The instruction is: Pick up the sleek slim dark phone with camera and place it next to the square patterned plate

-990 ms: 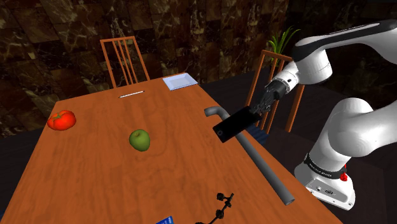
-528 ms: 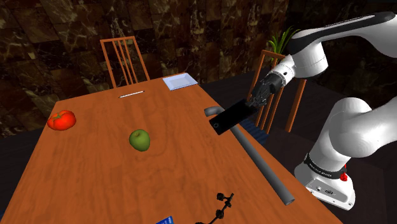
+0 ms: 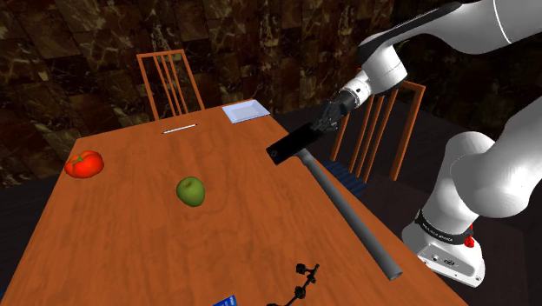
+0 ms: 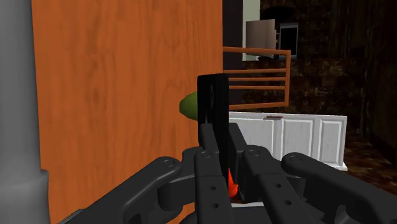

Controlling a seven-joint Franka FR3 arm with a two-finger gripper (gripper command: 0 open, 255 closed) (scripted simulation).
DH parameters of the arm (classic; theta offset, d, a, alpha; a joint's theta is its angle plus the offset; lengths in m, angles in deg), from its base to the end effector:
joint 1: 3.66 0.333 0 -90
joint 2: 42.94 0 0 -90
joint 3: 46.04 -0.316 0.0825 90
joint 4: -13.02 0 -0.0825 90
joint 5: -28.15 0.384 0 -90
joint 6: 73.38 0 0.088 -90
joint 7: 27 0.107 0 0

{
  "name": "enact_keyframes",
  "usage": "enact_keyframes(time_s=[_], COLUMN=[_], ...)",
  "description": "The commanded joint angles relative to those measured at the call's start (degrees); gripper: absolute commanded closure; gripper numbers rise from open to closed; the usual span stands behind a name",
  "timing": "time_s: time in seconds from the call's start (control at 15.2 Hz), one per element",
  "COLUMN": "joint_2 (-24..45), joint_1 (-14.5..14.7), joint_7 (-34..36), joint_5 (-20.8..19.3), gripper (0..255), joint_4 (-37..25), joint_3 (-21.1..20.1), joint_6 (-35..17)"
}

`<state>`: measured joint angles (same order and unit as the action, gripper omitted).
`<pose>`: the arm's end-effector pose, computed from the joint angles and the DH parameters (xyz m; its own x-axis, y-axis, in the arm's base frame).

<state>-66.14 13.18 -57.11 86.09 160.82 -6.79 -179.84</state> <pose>0.3848 -0.0836 0.3891 0.9610 -0.2646 -0.0805 -0.1665 -0.3209 -0.9324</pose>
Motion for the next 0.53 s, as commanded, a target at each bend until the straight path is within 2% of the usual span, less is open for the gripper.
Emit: enact_keyframes(time_s=[0.0, 0.26, 0.46], joint_2=[5.21, 16.87, 25.88], joint_1=[2.01, 4.77, 4.79], joint_7=[-0.91, -2.79, -3.4], joint_5=[1.89, 6.82, 11.02], gripper=[255, 255, 255], joint_4=[-4.78, -14.81, -22.67], joint_3=[1.78, 5.08, 6.38], joint_6=[2.07, 7.82, 13.01])
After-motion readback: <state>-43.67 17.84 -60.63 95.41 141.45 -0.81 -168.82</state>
